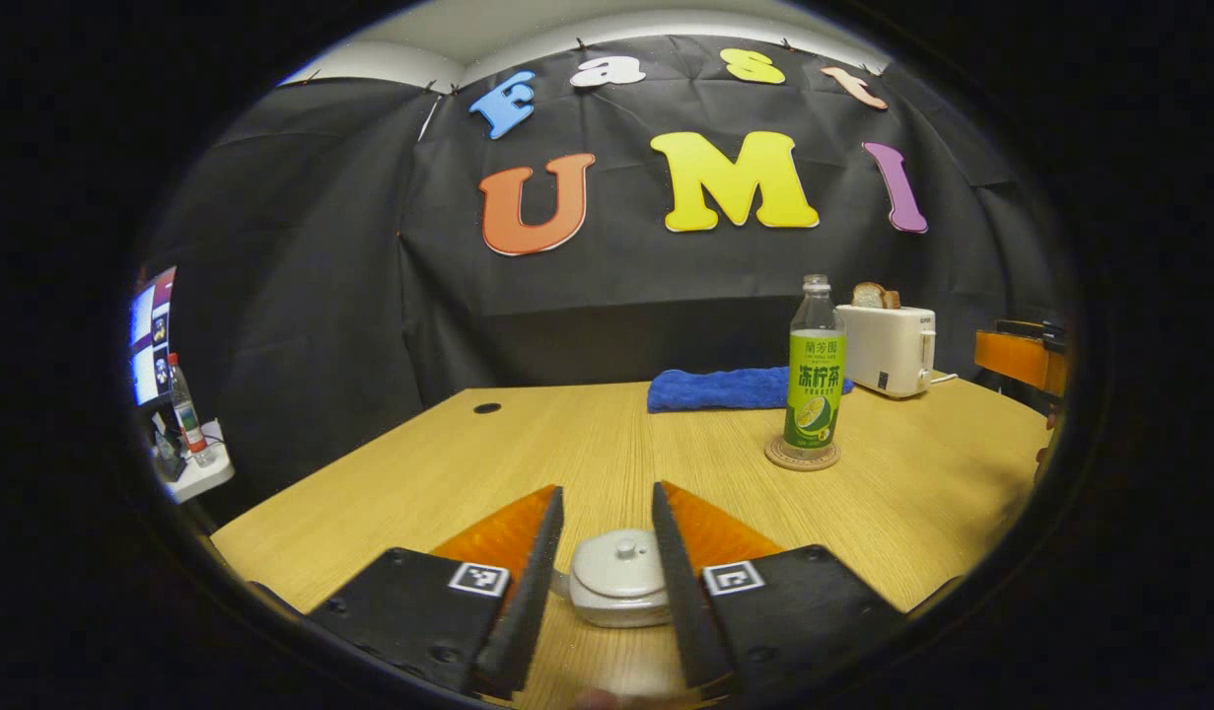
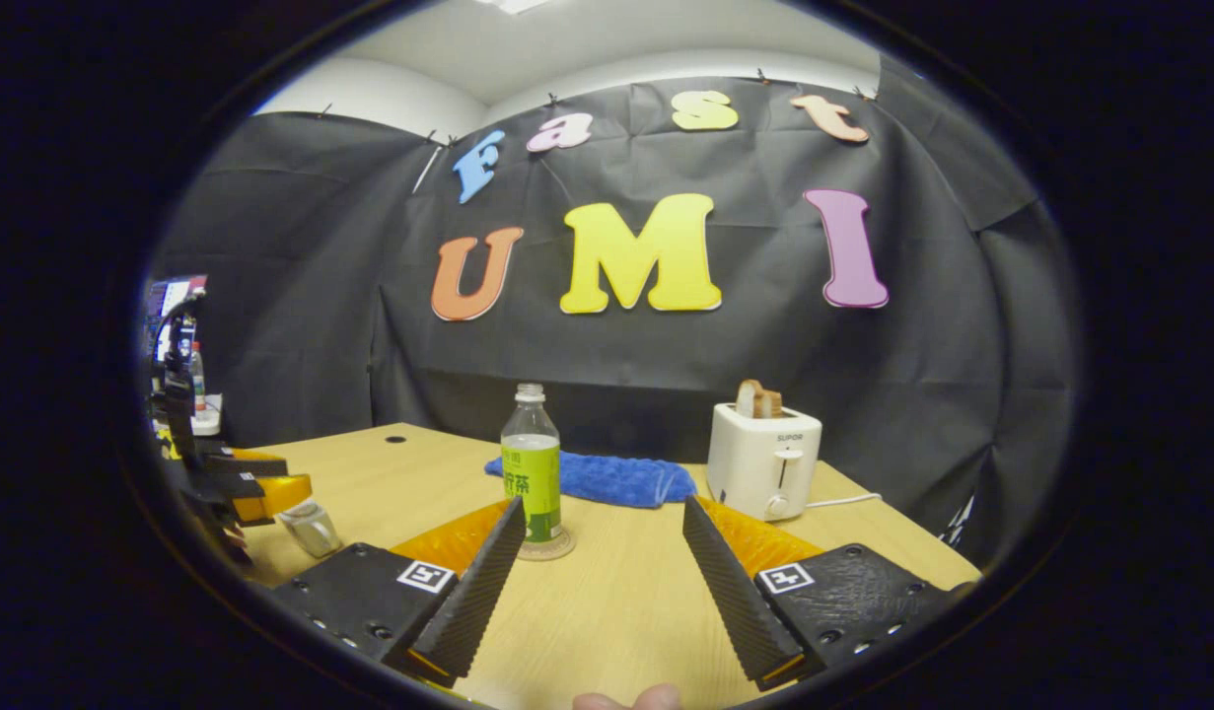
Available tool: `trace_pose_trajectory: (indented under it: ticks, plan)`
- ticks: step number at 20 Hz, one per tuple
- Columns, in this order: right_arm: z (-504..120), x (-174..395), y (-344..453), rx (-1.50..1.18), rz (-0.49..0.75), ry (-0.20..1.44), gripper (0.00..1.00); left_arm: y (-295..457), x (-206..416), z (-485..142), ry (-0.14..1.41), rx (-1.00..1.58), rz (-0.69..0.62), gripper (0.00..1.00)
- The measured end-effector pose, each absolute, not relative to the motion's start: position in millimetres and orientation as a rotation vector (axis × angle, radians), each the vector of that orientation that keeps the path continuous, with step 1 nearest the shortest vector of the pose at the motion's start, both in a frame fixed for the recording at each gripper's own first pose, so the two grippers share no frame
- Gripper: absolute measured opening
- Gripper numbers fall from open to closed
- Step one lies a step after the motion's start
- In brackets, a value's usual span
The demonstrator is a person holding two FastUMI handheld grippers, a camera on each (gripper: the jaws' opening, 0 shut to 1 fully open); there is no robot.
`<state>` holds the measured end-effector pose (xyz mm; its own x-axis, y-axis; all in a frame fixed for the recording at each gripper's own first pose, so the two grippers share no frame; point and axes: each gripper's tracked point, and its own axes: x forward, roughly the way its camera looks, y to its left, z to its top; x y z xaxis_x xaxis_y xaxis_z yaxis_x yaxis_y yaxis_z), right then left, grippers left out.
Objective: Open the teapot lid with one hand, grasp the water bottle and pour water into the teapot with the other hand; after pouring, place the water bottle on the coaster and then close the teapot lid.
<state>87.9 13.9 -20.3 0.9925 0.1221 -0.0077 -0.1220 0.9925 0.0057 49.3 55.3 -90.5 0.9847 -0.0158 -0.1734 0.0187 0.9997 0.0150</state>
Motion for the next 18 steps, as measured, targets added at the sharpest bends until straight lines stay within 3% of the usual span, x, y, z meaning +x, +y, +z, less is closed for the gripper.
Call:
trace_pose_trajectory:
  ticks: [1,2,9,18]
  plan:
    - [-20.1,85.5,11.3,0.007,0.113,0.009,0.95,56.3,45.4,-75.0,0.144,0.023,-0.006,0.72]
    - [-20.9,82.8,7.2,0.009,0.1,0.012,0.95,56.6,40.6,-61.7,0.121,0.03,0.006,0.99]
    - [14.5,44.4,-18.0,0.022,0.015,-0.053,0.96,38.7,8.1,17.3,0.013,0.047,0.013,0.97]
    - [40.2,-21.7,-10.3,0.0,-0.032,-0.137,0.97,-5.8,-32.4,39.2,-0.061,-0.025,-0.043,0.99]
